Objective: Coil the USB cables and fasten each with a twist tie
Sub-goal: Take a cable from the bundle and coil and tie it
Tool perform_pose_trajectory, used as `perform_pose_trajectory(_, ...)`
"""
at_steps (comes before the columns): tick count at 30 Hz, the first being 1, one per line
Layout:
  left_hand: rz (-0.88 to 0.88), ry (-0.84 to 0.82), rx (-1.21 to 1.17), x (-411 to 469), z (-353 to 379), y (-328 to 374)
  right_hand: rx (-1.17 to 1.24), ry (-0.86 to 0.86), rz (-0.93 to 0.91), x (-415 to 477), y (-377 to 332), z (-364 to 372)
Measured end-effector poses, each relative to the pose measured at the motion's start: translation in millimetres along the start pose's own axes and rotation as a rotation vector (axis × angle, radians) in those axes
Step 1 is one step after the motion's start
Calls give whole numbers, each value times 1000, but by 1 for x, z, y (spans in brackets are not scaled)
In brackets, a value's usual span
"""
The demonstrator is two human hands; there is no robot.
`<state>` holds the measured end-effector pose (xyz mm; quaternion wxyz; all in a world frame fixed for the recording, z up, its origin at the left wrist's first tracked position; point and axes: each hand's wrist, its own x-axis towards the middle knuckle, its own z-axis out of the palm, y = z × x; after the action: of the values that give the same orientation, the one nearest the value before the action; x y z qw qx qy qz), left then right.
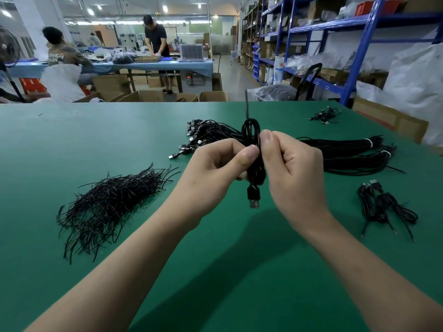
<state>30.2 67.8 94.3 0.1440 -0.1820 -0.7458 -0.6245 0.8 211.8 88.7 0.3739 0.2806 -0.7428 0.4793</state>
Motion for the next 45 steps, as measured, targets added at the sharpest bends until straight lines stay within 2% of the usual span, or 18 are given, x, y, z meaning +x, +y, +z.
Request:
perform_pose_trajectory(8, -255, -152, -401, -2, 4, 8, -159, 79, -237, 0, 2, -7)
perform_pose_trajectory(10, -251, -98, -425, -2, 4, 7, -166, 75, -213, 1, 1, -8)
perform_pose_trajectory(12, -157, -27, -411, -1, 5, 5, -95, 67, -85, 3, 0, -6)
perform_pose_trajectory(14, -30, -2, -292, -1, 3, 2, -4, 36, 75, 5, 0, -3)
perform_pose_trajectory(16, 94, 15, -13, 1, 2, -1, 94, -46, 227, 6, 0, -1)
perform_pose_trajectory(18, 154, 70, 215, 1, 0, -6, 195, -117, 359, 7, -1, 1)
perform_pose_trajectory(20, 186, 142, 319, 1, -1, -9, 238, -157, 424, 7, -3, 3)
perform_pose_trajectory(26, 383, 221, 519, 1, -6, -4, 58, -253, 321, 9, -8, -3)
perform_pose_trajectory(34, 432, 254, 594, 1, -5, -2, 27, -251, 264, 12, -10, -6)
perform_pose_trajectory(37, 249, 238, 428, 1, -2, 0, 24, -154, 200, 7, -12, -1)
perform_pose_trajectory(40, 48, 146, 182, 0, 0, 2, -6, -62, 106, 2, -11, 2)
perform_pose_trajectory(45, -220, -20, -249, -1, 2, 9, -196, 12, -166, 0, -5, -3)
